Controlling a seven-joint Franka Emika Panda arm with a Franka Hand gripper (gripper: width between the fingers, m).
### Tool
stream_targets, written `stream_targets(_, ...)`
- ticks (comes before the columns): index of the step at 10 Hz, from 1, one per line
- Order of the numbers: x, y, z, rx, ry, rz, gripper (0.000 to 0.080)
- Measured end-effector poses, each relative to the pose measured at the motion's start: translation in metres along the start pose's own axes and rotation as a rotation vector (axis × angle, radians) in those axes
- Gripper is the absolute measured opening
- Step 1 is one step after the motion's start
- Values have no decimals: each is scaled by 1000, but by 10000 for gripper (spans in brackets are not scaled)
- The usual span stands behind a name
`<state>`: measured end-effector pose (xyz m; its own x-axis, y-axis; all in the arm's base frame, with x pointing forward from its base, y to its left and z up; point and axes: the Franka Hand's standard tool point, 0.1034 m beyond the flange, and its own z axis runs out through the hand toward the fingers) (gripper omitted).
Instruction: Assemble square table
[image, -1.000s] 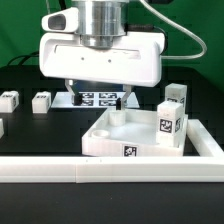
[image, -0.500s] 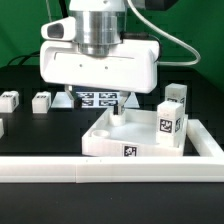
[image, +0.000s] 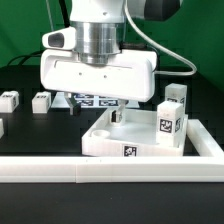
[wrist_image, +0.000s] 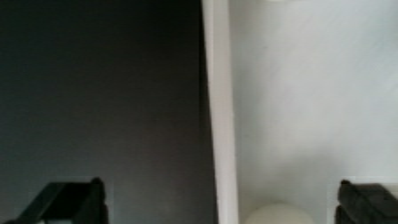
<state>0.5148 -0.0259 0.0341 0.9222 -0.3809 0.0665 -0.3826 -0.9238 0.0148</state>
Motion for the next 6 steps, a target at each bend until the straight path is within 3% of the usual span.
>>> stream_targets(6,-2,1,2,-1,4,-10,649)
